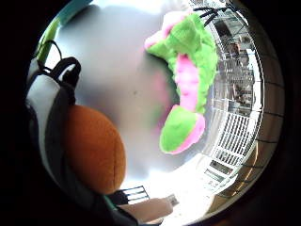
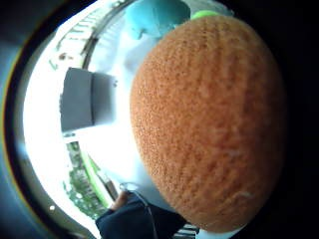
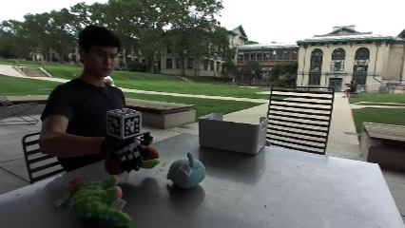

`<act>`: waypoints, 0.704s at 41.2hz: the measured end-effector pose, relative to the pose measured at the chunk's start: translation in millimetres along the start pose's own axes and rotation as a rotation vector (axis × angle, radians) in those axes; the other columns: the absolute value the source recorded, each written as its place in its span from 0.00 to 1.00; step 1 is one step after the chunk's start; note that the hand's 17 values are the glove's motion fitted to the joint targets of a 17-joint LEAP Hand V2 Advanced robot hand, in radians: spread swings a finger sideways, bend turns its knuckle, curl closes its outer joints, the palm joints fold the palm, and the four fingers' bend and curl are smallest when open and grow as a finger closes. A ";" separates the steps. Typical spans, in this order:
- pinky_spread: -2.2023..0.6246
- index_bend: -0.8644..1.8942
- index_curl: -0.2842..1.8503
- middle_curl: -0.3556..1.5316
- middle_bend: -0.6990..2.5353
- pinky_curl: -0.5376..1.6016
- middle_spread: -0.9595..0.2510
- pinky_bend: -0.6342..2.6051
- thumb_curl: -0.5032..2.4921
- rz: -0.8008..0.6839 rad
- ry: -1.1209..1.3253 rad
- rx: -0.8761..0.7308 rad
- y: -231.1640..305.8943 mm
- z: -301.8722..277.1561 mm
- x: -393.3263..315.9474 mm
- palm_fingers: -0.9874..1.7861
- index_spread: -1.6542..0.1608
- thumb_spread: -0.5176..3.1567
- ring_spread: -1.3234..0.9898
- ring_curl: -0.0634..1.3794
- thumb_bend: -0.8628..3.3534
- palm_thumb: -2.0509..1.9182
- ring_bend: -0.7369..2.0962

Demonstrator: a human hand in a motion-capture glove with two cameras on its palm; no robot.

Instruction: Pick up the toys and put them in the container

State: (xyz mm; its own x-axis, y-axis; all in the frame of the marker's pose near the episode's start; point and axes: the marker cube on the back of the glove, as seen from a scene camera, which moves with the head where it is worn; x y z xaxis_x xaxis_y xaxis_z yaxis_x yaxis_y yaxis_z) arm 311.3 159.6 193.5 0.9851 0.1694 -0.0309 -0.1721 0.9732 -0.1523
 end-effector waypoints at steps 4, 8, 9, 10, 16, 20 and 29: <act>0.62 0.48 0.47 0.48 0.53 0.43 0.69 0.39 0.37 -0.011 0.004 0.031 -15.0 -23.7 -8.4 0.80 0.79 0.52 0.45 0.36 0.34 0.72 0.69; 0.62 0.48 0.49 0.49 0.54 0.43 0.65 0.40 0.38 -0.016 0.000 0.062 -30.2 -52.4 -19.0 0.78 0.78 0.49 0.43 0.37 0.32 0.69 0.69; 0.62 0.48 0.49 0.49 0.54 0.43 0.64 0.40 0.38 -0.016 -0.001 0.074 -33.7 -60.5 -22.7 0.76 0.78 0.48 0.43 0.37 0.31 0.68 0.69; 0.62 0.48 0.49 0.49 0.54 0.43 0.64 0.40 0.39 -0.016 -0.001 0.088 -37.1 -69.4 -27.1 0.76 0.77 0.47 0.43 0.38 0.31 0.67 0.69; 0.63 0.47 0.52 0.50 0.54 0.42 0.60 0.39 0.41 -0.033 0.001 0.170 -56.6 -127.9 -62.8 0.74 0.75 0.42 0.42 0.38 0.29 0.66 0.70; 0.63 0.47 0.54 0.50 0.54 0.42 0.58 0.39 0.43 -0.065 0.013 0.219 -79.2 -169.7 -87.7 0.74 0.74 0.39 0.41 0.38 0.29 0.66 0.69; 0.63 0.43 0.57 0.51 0.54 0.43 0.56 0.40 0.47 -0.139 -0.076 0.232 -88.8 -246.7 -204.6 0.73 0.72 0.34 0.40 0.39 0.29 0.66 0.69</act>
State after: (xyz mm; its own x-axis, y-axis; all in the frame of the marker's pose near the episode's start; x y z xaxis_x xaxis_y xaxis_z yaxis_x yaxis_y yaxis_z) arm 124.0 0.2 -30.4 0.9982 0.0341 0.0502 -0.0381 0.9960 0.0810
